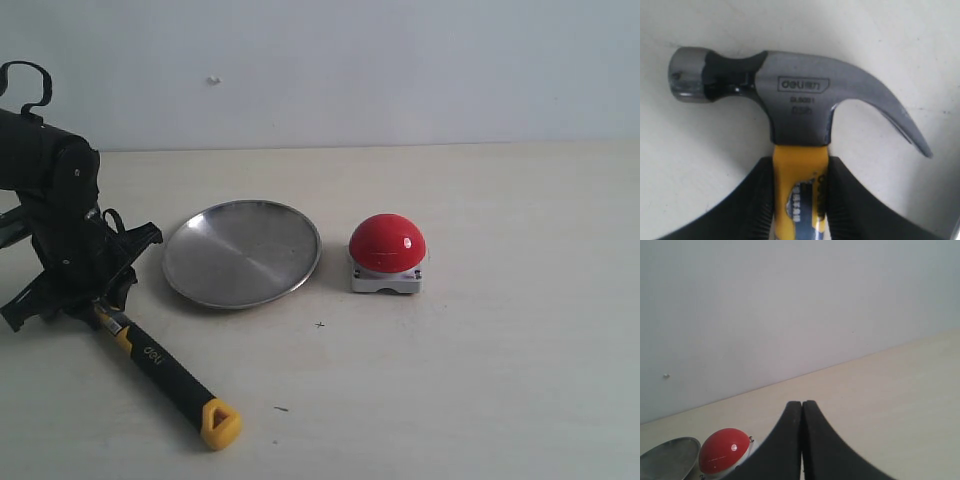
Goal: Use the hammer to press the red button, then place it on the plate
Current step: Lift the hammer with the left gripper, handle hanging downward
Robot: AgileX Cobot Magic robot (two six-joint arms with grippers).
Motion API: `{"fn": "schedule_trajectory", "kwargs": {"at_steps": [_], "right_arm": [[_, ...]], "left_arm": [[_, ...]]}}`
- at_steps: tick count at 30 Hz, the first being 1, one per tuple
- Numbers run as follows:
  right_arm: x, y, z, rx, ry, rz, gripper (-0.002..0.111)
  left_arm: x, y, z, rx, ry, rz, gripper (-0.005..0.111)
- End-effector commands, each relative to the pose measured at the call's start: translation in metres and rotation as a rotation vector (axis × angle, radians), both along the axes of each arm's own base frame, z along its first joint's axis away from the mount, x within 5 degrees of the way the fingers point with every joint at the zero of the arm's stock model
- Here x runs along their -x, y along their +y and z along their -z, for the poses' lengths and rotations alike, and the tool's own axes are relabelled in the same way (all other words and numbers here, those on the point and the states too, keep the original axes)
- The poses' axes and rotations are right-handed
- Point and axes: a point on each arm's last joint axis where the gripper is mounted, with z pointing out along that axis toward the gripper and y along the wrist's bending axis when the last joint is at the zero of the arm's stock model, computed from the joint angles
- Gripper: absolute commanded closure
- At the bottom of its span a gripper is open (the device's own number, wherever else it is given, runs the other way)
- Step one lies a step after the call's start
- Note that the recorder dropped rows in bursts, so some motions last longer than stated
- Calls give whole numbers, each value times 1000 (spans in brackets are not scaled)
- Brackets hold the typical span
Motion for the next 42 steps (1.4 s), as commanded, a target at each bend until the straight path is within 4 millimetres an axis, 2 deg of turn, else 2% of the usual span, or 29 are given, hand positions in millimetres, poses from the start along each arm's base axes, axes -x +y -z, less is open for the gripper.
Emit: {"fn": "schedule_trajectory", "kwargs": {"at_steps": [1,23,26,37,40,42], "right_arm": [[0,0,0,7,-12,0,108],[0,0,0,7,-12,0,108],[0,0,0,7,-12,0,108],[0,0,0,7,-12,0,108],[0,0,0,7,-12,0,108],[0,0,0,7,-12,0,108]], "left_arm": [[1,3,5,-29,15,26,92],[0,3,5,-33,15,36,92],[0,4,5,-53,17,114,92],[0,4,5,-58,27,154,92],[0,5,5,-72,34,225,92],[0,5,5,-84,47,336,92]]}}
